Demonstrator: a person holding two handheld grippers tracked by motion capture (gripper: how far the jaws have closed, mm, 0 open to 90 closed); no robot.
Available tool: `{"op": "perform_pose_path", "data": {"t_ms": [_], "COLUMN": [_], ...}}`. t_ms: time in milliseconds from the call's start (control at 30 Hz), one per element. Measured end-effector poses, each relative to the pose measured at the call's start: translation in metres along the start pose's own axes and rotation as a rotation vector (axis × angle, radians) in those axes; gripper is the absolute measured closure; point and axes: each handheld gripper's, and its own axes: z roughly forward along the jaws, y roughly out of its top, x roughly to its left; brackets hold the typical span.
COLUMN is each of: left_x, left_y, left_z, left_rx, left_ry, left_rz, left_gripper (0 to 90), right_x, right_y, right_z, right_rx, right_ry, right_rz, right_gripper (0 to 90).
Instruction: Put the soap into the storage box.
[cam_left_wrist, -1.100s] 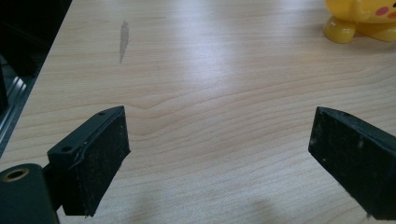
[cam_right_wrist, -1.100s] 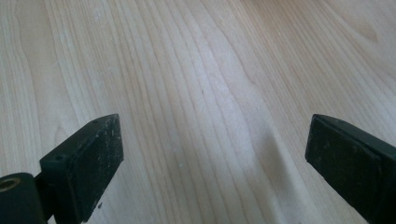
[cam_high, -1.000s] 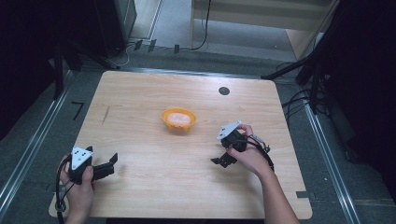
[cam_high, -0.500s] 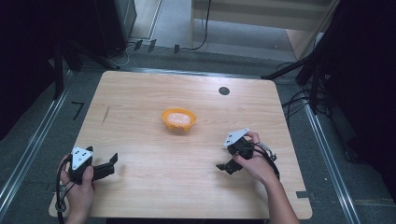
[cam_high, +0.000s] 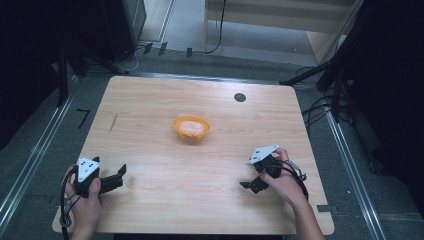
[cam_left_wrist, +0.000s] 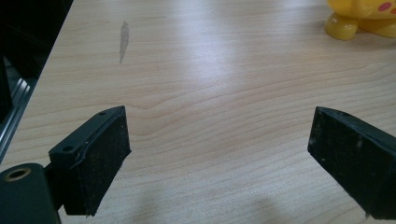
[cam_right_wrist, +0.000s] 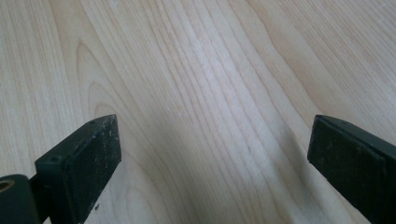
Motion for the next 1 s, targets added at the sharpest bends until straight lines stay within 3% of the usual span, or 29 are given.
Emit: {"op": "perform_pose_path", "data": {"t_ms": [600,1000], "left_x": [-0.001,-0.002], "left_y": [0.000,0.000], "left_z": [0.000,0.000], "left_rx": [0.004,0.004], "left_ry": [0.006,0.010], "left_rz": [0.007,0.010], "left_gripper": [6.0,5.9], "right_x": [0.001,0.002], "right_y": [-0.043,-0.062], "right_z": [-0.017,-0.027], "right_rx": [-0.021,-0.059], "right_ry": [-0.011,-0.031], "right_rz": [0.056,0.067], "right_gripper": [3.1,3.1]}}
